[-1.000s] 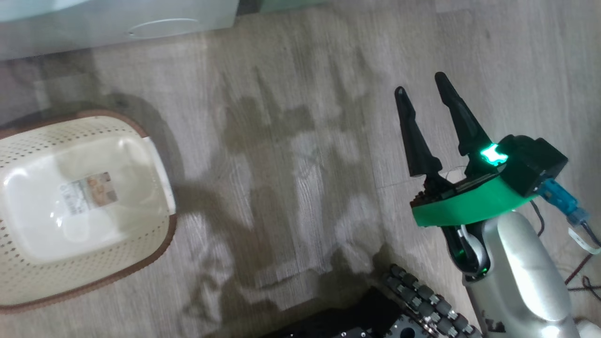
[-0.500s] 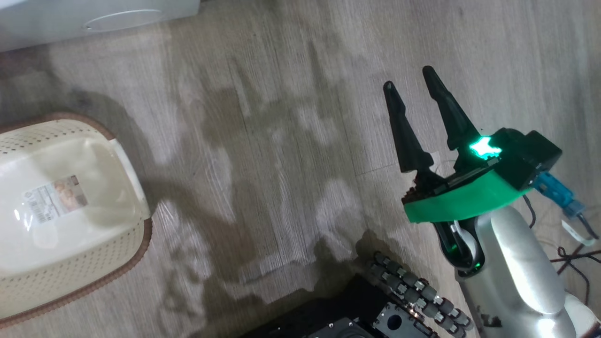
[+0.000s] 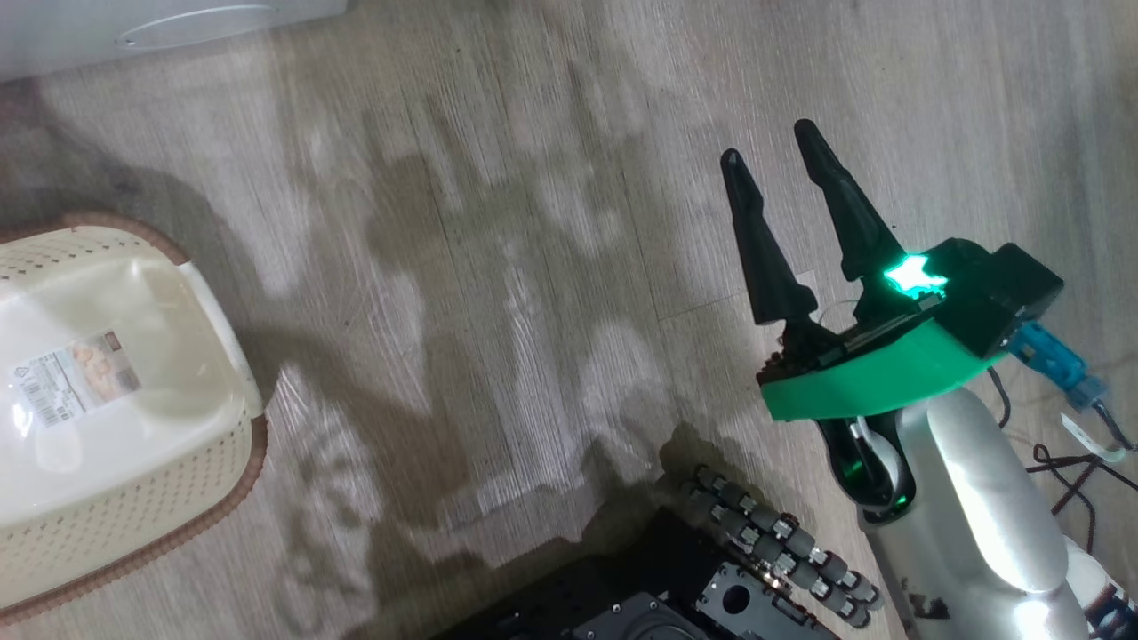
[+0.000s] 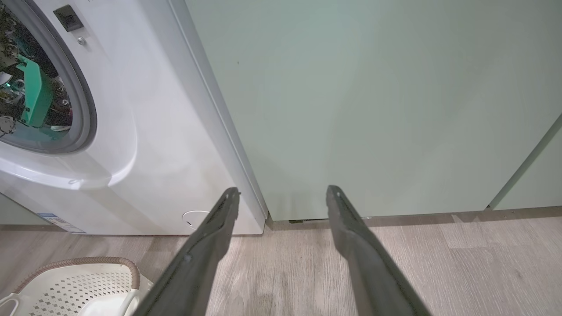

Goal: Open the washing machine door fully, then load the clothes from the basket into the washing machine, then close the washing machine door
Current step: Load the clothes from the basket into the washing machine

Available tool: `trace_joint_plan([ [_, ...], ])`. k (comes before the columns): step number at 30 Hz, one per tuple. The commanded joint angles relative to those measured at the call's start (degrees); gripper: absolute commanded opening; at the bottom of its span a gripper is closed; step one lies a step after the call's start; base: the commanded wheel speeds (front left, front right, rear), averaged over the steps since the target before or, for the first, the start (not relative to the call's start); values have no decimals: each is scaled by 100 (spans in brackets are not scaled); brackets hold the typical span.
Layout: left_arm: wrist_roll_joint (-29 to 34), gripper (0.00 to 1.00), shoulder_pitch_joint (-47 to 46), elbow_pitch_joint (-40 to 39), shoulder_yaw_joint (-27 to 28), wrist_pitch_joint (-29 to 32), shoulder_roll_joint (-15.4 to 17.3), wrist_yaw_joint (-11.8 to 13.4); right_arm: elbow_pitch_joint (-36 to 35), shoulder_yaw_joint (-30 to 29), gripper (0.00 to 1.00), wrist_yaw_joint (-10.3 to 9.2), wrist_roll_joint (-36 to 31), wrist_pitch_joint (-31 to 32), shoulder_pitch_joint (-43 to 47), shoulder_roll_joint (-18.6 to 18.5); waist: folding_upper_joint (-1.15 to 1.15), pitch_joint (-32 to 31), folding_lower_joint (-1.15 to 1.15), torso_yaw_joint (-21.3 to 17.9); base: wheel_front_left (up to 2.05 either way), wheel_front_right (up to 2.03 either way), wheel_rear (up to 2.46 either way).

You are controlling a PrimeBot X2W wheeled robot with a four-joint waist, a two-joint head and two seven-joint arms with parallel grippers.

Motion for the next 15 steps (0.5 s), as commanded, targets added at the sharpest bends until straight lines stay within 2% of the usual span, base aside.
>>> trace_joint_plan([
  [1, -51, 100, -183, -70, 73, -72, 254, 24, -171, 96, 100, 0, 65, -53, 17, 12, 0, 18, 0, -8, 0, 0, 0],
  [2, -72, 13, -200, -58, 65, -111, 229, 26, -171, 96, 100, 0, 68, -53, 13, 12, 0, 25, 0, -7, 0, 0, 0],
  [3, -100, 0, -209, -48, 61, -135, 204, 25, -172, 96, 100, 0, 70, -53, 11, 12, 0, 30, 0, -5, 0, 0, 0],
  [7, -107, 0, -322, -53, 36, -435, 189, 131, -169, 120, 100, 0, 83, -53, -4, 13, 0, 71, 0, -13, 0, 0, 0],
  [12, -207, 0, -581, -73, 137, -1073, 136, 432, -183, 168, 100, 0, 108, -53, -26, 13, 0, 166, 0, -41, 0, 0, 0],
  [15, -170, 0, -723, -68, 92, -1339, 182, 472, -191, 181, 100, 0, 148, -53, -42, 13, 0, 237, 0, -79, 0, 0, 0],
])
